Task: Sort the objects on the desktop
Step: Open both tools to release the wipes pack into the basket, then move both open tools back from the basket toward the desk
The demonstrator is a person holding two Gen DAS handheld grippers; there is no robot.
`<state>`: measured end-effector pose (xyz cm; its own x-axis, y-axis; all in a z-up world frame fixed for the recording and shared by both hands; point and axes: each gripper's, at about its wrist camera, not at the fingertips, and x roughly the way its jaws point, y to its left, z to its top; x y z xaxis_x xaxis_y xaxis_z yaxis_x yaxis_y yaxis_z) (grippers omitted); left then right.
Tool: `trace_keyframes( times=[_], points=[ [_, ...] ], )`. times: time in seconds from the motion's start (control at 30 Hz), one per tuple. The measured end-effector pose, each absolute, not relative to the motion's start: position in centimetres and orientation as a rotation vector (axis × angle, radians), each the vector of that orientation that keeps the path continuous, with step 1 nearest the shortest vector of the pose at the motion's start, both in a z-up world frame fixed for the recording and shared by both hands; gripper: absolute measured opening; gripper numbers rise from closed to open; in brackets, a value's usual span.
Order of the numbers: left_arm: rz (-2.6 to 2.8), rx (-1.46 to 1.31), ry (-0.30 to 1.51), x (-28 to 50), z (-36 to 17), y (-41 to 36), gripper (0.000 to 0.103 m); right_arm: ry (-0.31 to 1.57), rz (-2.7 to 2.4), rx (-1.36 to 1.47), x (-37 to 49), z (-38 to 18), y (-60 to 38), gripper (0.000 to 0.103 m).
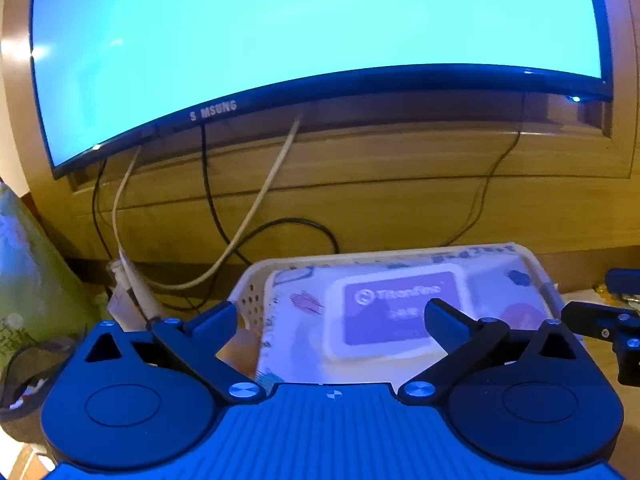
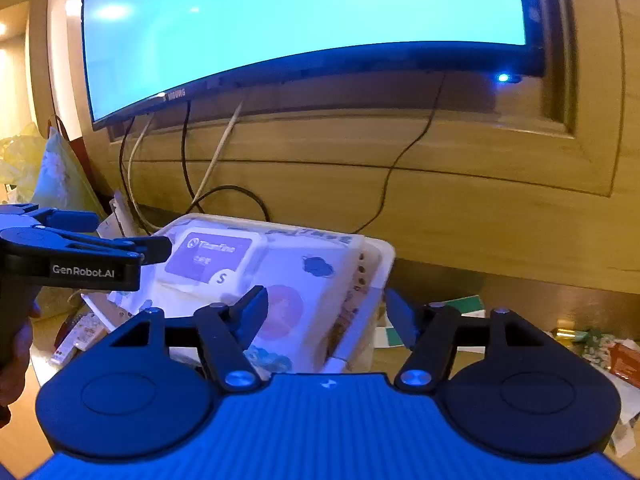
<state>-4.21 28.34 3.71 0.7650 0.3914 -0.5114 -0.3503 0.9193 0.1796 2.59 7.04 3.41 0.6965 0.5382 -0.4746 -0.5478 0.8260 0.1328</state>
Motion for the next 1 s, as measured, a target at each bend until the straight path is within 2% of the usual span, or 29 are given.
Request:
trace_keyframes(
  times=[0.17,0.67,1.0],
  points=[
    [0.389,0.057,0.579,-4.6,3.7,25.8,0.103,0.498,0.579,-0.020,2.0,3.8,4.5,0.082],
    [0.262,0.099,0.606,-2.8,1.9,14.0,0.103,0.543,0.452,-0.003,1.9,1.4,-5.2,0.084],
    [0.095,0.123,0.680,-0.3,-2.0,5.4,0.103,0.673,0.315,-0.001,2.1,-4.4,-13.5,0.084]
  ],
)
